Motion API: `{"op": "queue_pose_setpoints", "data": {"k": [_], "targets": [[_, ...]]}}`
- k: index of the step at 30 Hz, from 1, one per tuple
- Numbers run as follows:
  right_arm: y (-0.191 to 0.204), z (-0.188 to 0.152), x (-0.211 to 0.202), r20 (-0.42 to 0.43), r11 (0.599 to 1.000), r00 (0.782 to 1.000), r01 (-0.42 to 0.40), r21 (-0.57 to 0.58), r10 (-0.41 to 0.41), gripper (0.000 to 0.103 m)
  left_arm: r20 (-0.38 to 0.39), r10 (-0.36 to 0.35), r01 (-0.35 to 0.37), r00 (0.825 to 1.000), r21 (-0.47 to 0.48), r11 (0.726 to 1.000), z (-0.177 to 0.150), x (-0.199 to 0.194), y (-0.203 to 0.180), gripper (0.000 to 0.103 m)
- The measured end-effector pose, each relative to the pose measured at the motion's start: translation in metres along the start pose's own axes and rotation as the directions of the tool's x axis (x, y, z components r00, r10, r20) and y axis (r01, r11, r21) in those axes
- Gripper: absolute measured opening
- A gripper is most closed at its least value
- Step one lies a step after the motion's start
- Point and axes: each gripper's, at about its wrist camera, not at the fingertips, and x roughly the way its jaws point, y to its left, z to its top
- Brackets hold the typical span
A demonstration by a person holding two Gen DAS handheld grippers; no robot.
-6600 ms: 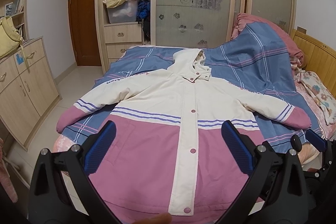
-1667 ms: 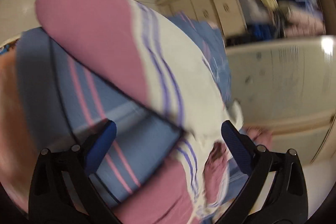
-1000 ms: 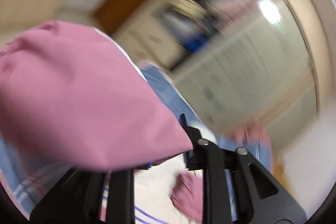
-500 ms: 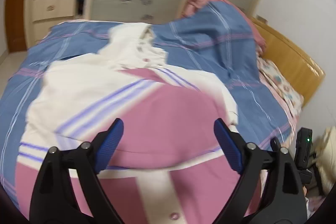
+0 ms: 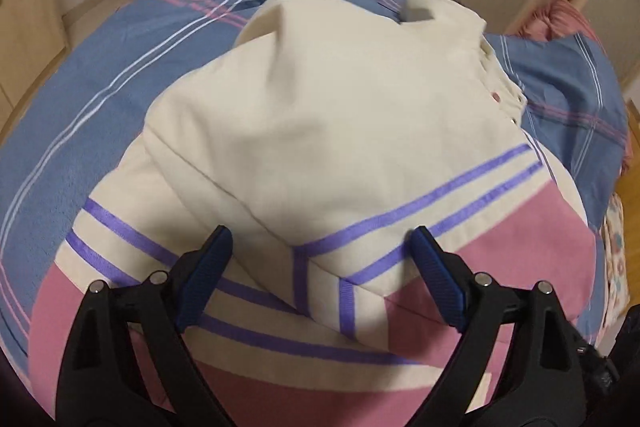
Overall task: Fold large clothes
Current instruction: 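Lay the held sleeve across the jacket front and open the left gripper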
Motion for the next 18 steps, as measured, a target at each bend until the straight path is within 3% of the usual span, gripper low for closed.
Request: {"op": "queue_pose_setpoints", "data": {"k": [3, 5, 8, 11, 13, 15, 16, 18], "targets": [[0.032, 0.018, 0.003, 0.031, 0.994, 0.999, 0.030, -0.109, -0.026, 0.032, 0.032, -0.020, 0.021, 0.999, -0.048, 0.999, 0.002, -0.002, 0.014, 0.092], [0.054, 0.039, -0.010, 0.126, 0.982, 0.991, 0.067, -0.176, -0.045, 0.031, 0.051, -0.052, 0.056, 0.997, -0.091, 0.994, 0.005, -0.004, 0.025, 0.092], [0.076, 0.076, -0.029, 0.257, 0.965, 0.965, 0.113, -0.238, -0.049, 0.021, 0.075, -0.061, 0.073, 0.995, -0.164, 0.984, 0.016, -0.004, 0.031, 0.092], [0.066, 0.109, -0.015, 0.228, 0.968, 0.966, 0.164, -0.190, -0.119, 0.022, 0.073, -0.037, 0.050, 0.997, -0.176, 0.983, 0.026, 0.004, 0.024, 0.097], [0.040, 0.115, 0.009, 0.152, 0.959, 0.959, 0.258, -0.117, -0.240, 0.032, 0.057, -0.004, 0.011, 0.998, -0.134, 0.991, 0.026, 0.012, 0.011, 0.098], [0.011, 0.105, 0.022, 0.085, 0.955, 0.955, 0.290, -0.054, -0.285, 0.060, 0.060, 0.013, -0.008, 0.998, -0.078, 0.997, 0.019, 0.011, 0.005, 0.098], [-0.003, 0.095, 0.022, 0.074, 0.961, 0.959, 0.277, -0.020, -0.275, 0.063, 0.065, 0.016, -0.011, 0.998, -0.066, 0.998, 0.016, 0.006, 0.004, 0.098], [-0.026, 0.078, 0.005, 0.132, 0.975, 0.966, 0.217, 0.052, -0.222, 0.062, 0.105, 0.026, -0.019, 0.994, -0.068, 0.998, 0.009, -0.011, 0.004, 0.098]]}}
